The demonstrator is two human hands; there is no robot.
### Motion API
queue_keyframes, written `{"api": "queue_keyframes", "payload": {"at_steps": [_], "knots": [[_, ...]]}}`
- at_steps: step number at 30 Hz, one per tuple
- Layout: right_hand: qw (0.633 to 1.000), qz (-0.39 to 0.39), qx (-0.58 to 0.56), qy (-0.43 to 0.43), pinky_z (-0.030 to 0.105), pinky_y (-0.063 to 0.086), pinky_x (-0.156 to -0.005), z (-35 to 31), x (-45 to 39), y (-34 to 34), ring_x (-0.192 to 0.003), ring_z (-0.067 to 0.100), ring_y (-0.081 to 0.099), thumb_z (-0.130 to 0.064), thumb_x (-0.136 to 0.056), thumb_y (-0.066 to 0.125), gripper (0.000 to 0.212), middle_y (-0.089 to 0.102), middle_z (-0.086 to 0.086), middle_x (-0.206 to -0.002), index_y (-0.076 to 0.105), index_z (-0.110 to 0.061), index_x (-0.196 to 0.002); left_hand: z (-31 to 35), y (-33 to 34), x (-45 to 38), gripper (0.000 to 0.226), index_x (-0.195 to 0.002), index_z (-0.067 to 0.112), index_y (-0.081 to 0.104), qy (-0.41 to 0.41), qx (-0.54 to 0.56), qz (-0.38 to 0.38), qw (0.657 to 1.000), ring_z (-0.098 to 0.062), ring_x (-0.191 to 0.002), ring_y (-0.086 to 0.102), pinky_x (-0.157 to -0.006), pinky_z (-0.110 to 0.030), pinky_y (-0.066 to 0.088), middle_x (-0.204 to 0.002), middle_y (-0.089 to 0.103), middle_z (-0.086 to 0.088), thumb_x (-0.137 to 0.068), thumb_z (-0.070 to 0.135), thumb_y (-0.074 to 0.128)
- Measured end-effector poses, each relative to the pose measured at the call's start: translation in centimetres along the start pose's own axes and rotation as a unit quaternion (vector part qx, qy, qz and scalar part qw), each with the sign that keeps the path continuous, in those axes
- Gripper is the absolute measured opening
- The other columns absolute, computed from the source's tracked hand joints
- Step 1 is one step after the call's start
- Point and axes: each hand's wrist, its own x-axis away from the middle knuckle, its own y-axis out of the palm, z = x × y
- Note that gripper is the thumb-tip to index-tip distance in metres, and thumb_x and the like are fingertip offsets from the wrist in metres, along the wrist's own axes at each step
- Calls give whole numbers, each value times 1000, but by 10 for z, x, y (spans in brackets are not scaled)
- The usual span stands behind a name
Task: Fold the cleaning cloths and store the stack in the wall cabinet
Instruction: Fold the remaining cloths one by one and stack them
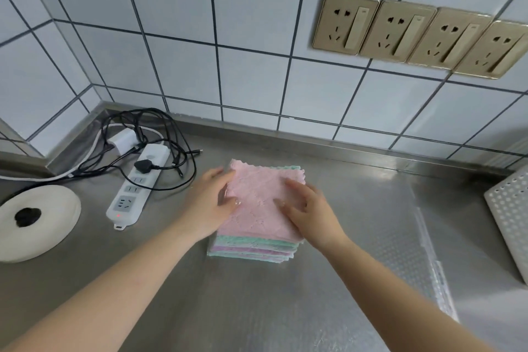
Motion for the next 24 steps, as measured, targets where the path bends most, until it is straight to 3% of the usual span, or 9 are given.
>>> {"api": "queue_keyframes", "payload": {"at_steps": [3, 6, 10, 13, 16, 18, 21, 24], "knots": [[993, 65, 79, -51, 16, 25, -99, -1, 0, -5, -136, 16, 32, -27, -94, 54, 47, 23, 1, -155, 45, -23, -139, 11, 8, -3, 52, -142, 18, 39, 133, -157, 71, 976, -17, -141, 25, -114, -35, 18, -153, 28, 3, -92, 20, 53], [966, 106, 172, -163, 38, 32, -107, -13, -4, 7, -133, 30, 42, -20, -89, 41, 45, 42, 14, -146, 53, -12, -132, 21, 26, -17, 47, -132, 9, 52, 213, -254, 77, 940, -23, -131, 45, -110, -47, 19, -139, 51, -5, -85, 12, 58], [949, 28, 288, -128, 57, 26, -111, -16, -8, 37, -140, 16, 33, -39, -92, 18, 58, 41, -2, -148, 40, -24, -142, 11, 40, -28, 52, -143, 13, 36, 132, -275, -5, 952, -20, -141, 27, -116, -47, 13, -151, 32, -1, -94, 26, 22], [933, -3, 349, -84, 62, 43, -92, -8, -10, 46, -127, 18, 52, -41, -90, 30, 50, 57, -1, -135, 54, -27, -131, -9, 45, -26, 72, -143, 16, 36, 108, -271, -24, 956, -19, -142, 25, -112, -52, 20, -152, 32, 0, -82, 38, 5], [924, 16, 375, -73, 60, 43, -91, -3, -12, 49, -126, 20, 53, -45, -89, 34, 49, 57, 1, -134, 55, -29, -130, -18, 49, -25, 80, -149, 20, 16, 80, -262, -46, 961, -15, -146, 5, -116, -49, 10, -158, 9, 4, -77, 46, -8], [924, 8, 377, -70, 62, 32, -102, -3, -11, 48, -137, 22, 39, -48, -90, 25, 56, 44, 3, -146, 43, -29, -139, -18, 49, -27, 83, -150, 22, 5, 57, -262, -54, 962, -12, -146, -5, -117, -46, 5, -159, -3, 7, -74, 49, -14], [937, -19, 346, -53, 55, 1, -115, 4, -14, 47, -148, 17, -4, -59, -79, -4, 76, 0, -1, -160, 4, -33, -150, -19, 48, -28, 66, -150, 23, 2, 34, -246, -58, 967, -10, -145, -10, -117, -46, 3, -158, -9, 7, -89, 49, -1], [943, -14, 331, -21, 52, -2, -116, 7, -13, 45, -147, 16, -11, -65, -73, -9, 84, -12, -3, -160, -6, -32, -150, -21, 48, -29, 58, -150, 22, 1, 12, -220, -65, 973, -12, -145, -11, -118, -46, 2, -158, -13, 6, -99, 42, 17]]}}
